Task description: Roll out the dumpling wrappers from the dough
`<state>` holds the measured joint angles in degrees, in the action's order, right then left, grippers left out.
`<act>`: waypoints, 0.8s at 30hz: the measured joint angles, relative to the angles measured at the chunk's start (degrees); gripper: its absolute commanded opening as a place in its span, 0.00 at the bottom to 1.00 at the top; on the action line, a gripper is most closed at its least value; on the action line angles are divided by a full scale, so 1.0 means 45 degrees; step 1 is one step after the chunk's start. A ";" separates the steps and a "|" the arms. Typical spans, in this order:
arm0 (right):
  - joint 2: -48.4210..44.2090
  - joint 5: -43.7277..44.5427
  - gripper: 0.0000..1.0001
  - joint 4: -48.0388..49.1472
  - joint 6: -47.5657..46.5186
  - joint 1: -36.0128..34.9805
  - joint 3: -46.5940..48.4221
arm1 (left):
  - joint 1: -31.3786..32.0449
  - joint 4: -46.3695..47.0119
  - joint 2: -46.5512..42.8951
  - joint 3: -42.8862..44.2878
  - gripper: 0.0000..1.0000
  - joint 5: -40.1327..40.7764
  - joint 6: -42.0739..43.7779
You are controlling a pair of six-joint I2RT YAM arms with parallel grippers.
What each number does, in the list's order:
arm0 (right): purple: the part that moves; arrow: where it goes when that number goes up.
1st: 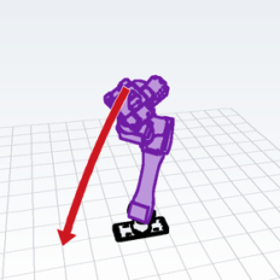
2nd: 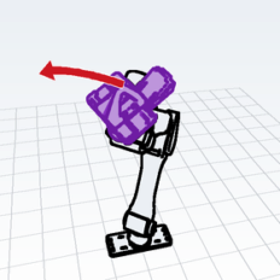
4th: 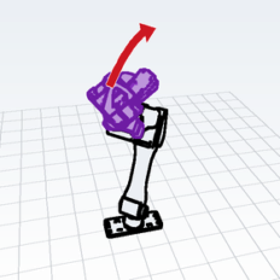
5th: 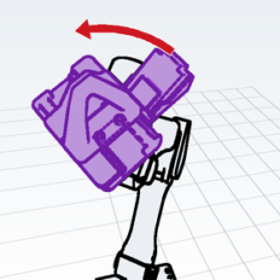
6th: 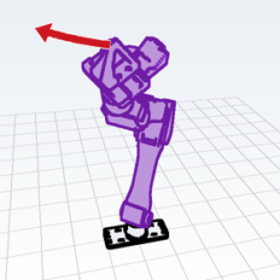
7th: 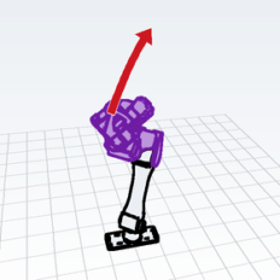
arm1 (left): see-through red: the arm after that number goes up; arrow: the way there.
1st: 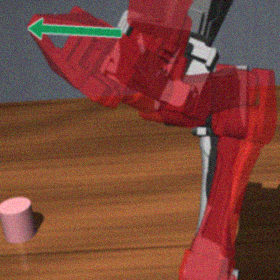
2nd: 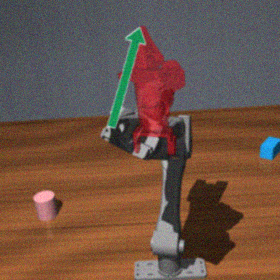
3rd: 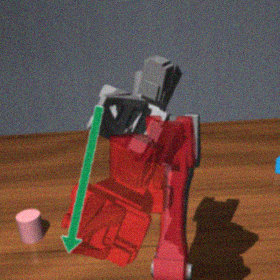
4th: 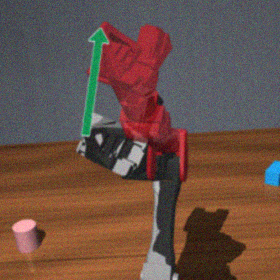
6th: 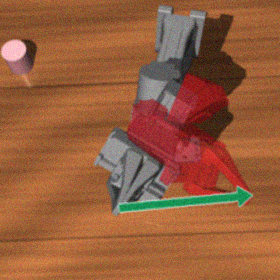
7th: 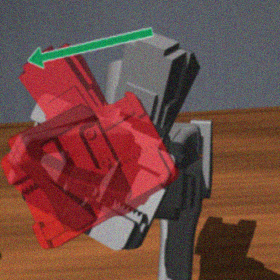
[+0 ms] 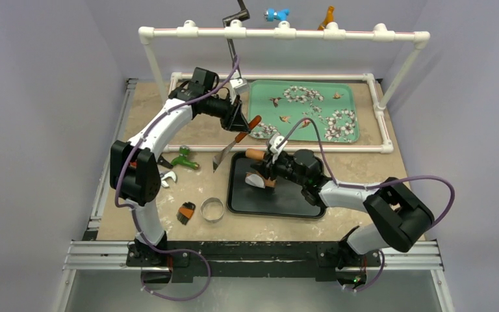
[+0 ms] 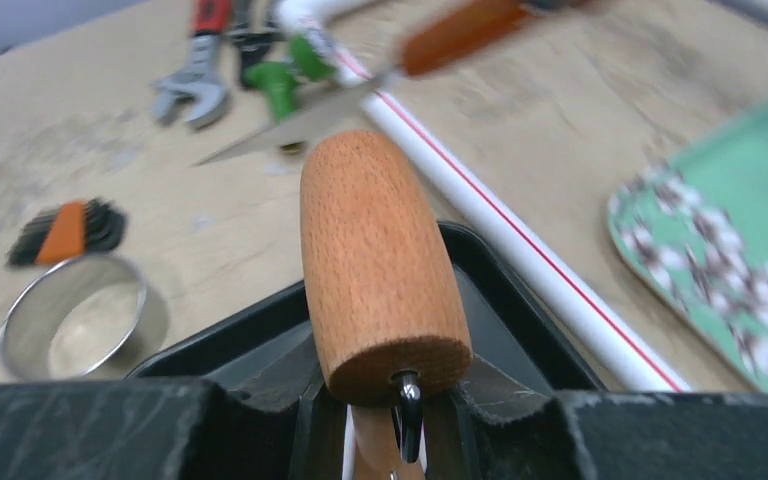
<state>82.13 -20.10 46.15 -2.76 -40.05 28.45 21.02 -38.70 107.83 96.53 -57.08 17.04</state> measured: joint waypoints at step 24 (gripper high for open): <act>-0.1321 0.9602 0.00 -0.2633 0.5251 -0.0549 0.1035 | -0.0165 -0.0015 -0.1477 -0.1404 0.00 0.0447 -0.0330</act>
<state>76.18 23.11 34.30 20.86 -42.52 33.10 20.27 -38.76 101.19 90.21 -55.07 15.55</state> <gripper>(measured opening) 0.252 0.235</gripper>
